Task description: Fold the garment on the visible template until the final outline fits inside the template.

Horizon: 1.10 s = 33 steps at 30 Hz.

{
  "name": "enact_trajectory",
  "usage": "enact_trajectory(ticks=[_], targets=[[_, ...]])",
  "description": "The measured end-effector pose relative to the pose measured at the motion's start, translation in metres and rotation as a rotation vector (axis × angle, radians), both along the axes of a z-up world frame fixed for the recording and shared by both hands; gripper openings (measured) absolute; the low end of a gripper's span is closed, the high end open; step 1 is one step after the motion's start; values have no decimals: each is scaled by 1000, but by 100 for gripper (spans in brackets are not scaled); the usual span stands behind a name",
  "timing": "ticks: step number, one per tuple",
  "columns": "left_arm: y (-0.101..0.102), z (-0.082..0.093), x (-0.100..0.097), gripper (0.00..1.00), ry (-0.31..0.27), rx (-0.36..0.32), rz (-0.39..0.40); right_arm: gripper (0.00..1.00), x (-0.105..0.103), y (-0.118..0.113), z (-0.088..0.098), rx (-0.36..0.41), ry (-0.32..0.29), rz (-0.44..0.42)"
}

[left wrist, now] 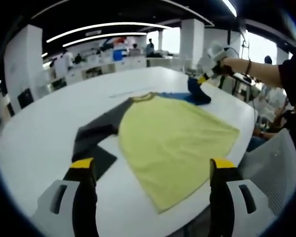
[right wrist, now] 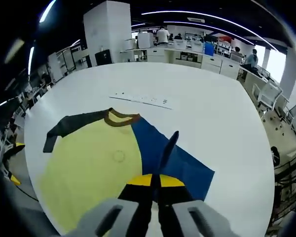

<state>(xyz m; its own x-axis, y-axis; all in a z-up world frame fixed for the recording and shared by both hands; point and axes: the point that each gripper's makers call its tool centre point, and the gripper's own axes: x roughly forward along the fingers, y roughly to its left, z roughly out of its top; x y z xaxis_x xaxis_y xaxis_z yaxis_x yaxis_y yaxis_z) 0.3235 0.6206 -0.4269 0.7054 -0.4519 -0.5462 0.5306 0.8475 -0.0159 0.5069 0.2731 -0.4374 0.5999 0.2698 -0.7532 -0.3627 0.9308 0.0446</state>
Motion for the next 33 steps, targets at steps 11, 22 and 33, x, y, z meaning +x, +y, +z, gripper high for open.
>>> enact_trajectory(ticks=[11,22,33], targets=[[2,4,1,92,3,-24,7,0,4,38,2,26,-5,49],[5,0,-1,91,17,-14,4,0,5,70,2,39,-14,80],[2,-2,0,91,19,-18,1,0,5,99,2,73,-18,101]])
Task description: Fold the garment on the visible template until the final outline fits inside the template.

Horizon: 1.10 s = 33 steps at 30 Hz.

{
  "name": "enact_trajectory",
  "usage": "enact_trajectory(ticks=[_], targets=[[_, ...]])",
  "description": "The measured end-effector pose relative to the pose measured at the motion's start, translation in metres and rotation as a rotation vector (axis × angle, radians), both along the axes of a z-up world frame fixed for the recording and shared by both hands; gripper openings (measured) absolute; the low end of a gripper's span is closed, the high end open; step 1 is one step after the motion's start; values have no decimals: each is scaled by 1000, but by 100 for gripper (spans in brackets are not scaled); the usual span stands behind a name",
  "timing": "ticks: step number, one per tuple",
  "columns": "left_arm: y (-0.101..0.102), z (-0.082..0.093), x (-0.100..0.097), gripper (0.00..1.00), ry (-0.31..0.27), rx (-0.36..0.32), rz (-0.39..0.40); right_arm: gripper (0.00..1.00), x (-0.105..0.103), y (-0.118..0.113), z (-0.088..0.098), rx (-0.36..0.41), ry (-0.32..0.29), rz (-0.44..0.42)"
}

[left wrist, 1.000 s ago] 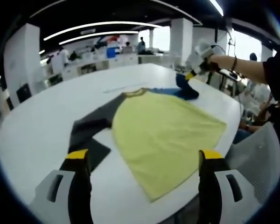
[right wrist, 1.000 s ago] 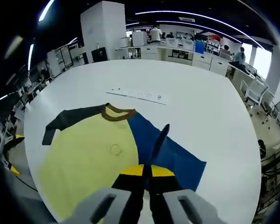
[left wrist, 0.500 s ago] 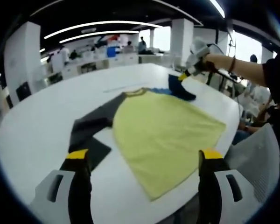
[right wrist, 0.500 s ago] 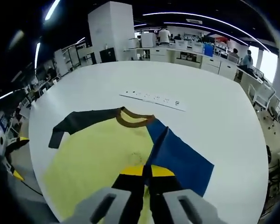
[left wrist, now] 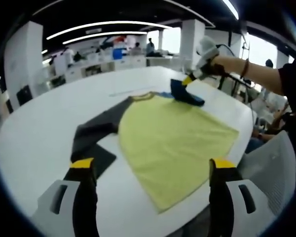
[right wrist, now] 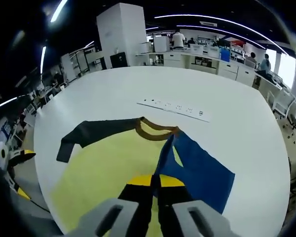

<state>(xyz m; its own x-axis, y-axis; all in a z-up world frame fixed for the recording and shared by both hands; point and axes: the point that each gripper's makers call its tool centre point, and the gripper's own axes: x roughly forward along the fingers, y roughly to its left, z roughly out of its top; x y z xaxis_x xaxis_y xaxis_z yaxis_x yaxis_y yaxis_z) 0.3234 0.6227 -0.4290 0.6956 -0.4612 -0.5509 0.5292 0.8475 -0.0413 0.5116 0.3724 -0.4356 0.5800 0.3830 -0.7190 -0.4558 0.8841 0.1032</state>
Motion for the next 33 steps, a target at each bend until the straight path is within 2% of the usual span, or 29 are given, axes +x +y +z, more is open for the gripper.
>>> enact_trajectory(ticks=[9,16,24,28,33], targets=[[-5,-5,-2,92,11,-15,-6,0,0,24,1,10,-10,23],[-9,-7,-4,92,18,-16,-13,0,6,34,-4,-25,-19,46],[-11,-6,-2,93,13,-22,-17,0,6,57,-6,-6,-21,70],[-12,-11,-7,92,28,-6,-34,0,7,61,-8,-94,-60,105],[-12,-16,-12,93,45,-2,-41,0,4,70,-11,-105,-62,119]])
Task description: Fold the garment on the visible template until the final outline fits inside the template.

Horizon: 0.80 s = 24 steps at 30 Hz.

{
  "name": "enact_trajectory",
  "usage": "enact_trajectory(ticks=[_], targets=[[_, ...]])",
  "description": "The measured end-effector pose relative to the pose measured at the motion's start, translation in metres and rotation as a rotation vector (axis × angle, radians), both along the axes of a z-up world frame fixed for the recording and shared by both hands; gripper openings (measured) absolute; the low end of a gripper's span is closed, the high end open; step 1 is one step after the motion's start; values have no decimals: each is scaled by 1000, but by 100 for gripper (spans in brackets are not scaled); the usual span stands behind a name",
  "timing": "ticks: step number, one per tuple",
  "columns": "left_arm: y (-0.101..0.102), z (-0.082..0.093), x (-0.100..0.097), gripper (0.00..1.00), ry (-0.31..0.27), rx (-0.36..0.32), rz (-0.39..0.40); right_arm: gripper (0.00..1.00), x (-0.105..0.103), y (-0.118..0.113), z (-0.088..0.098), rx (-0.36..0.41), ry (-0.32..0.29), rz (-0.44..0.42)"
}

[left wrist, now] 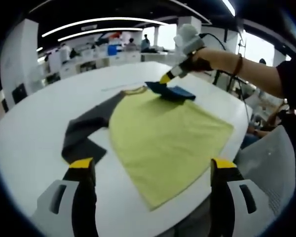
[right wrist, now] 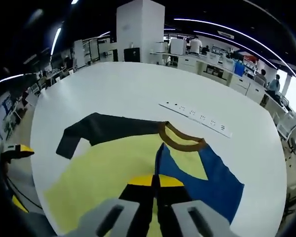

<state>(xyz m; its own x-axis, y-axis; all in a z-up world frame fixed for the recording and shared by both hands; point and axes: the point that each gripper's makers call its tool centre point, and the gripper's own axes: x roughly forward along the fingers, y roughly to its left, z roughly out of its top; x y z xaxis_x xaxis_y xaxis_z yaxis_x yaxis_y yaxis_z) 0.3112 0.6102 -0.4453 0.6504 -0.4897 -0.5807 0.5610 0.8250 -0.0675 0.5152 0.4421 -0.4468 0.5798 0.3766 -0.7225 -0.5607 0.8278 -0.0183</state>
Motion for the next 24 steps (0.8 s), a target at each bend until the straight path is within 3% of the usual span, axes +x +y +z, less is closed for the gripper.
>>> enact_trajectory(ticks=[4,24], targets=[[-2,1,1,93,-2,-31,12,0,-2,7,-2,7,4,6],[-6,4,6,92,-15,-45,16,0,-20,63,-4,104,32,81]])
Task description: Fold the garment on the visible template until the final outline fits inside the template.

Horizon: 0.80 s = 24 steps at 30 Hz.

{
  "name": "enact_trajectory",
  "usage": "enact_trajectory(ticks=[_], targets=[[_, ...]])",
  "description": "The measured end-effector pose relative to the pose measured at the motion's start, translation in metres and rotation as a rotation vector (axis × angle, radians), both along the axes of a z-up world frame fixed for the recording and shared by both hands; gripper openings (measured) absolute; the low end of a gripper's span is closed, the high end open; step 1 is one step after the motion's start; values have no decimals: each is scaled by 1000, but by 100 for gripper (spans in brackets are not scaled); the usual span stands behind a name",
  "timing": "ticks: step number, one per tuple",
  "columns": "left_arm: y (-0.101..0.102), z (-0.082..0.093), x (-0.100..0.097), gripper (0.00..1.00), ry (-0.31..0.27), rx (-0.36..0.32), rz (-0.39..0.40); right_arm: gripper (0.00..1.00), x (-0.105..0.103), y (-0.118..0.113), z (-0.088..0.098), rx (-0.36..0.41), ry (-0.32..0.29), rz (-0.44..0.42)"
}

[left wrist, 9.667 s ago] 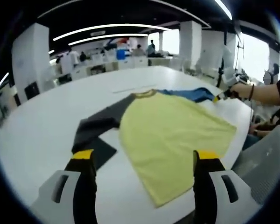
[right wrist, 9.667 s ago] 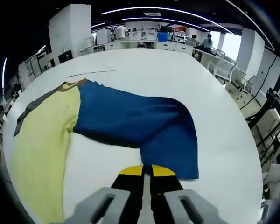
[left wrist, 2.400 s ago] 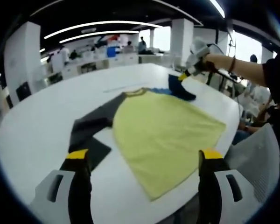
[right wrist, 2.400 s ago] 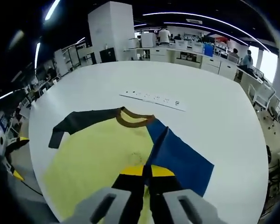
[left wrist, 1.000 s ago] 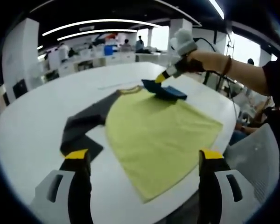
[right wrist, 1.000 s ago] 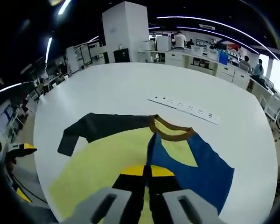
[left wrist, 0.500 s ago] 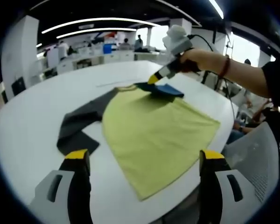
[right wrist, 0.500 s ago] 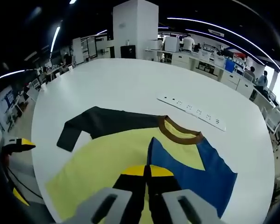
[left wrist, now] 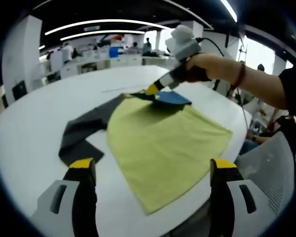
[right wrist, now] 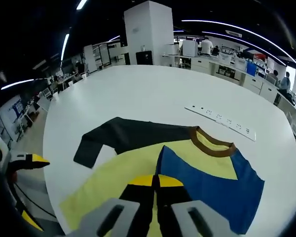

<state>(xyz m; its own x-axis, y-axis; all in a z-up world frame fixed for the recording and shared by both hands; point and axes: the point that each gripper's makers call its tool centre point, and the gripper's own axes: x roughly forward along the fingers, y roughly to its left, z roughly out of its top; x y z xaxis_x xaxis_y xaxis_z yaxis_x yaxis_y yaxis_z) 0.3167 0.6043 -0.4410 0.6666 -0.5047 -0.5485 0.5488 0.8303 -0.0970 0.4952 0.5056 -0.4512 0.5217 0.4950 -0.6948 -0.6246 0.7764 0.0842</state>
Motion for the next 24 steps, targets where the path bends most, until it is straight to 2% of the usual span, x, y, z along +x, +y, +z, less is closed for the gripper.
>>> enact_trajectory(ticks=[24], targets=[[4,-2,-3,92,5,3,6,0,-12,44,11,66,-9,70]])
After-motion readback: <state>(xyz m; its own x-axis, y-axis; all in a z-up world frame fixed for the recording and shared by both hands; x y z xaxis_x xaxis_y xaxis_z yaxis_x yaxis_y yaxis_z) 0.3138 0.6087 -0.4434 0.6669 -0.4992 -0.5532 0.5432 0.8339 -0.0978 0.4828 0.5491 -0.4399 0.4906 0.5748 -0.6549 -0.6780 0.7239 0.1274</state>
